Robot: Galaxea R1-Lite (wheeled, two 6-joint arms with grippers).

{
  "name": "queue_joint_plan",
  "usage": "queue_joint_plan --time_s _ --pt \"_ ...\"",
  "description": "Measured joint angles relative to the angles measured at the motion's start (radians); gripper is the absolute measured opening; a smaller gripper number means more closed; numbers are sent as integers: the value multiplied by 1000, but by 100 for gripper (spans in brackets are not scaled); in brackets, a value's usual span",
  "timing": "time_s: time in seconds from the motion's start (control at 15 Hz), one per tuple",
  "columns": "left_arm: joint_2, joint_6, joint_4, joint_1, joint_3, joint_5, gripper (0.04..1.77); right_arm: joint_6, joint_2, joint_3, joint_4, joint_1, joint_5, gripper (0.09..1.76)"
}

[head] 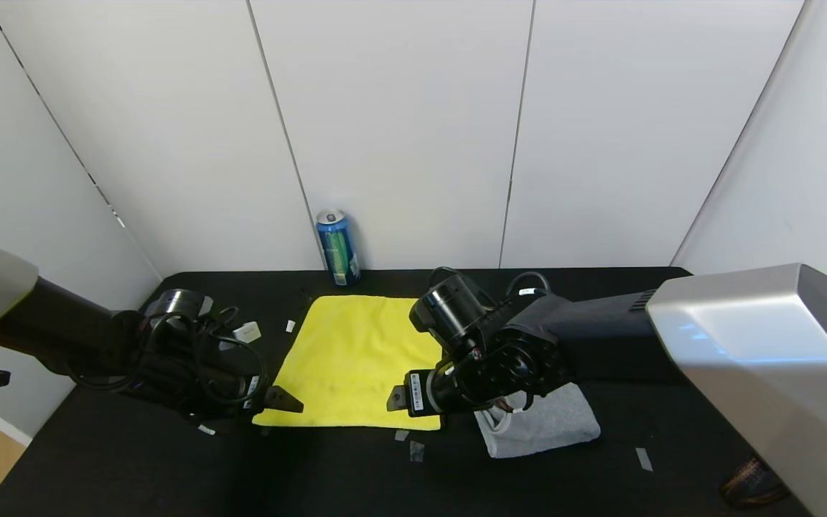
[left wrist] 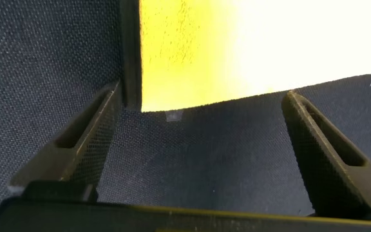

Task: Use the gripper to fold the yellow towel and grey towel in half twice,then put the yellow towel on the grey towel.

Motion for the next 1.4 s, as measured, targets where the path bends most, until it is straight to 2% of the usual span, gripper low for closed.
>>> queue_joint_plan --time_s 0.07,0.27,0.53,0.6,0.67,1.4 --pt "1 0 -8 0 2 0 172 0 0 0 0 0 0 171" --pt "7 0 -20 -2 6 -1 122 1 1 0 1 0 0 171" --pt "9 0 -31 -7 11 -1 77 1 1 0 1 0 0 171" --pt "9 0 -31 -9 11 -1 25 1 1 0 1 0 0 171" --pt "9 0 -31 -10 12 -1 12 2 1 0 1 0 0 171" --pt "7 0 -32 -9 13 2 12 27 25 1 0 15 0 171"
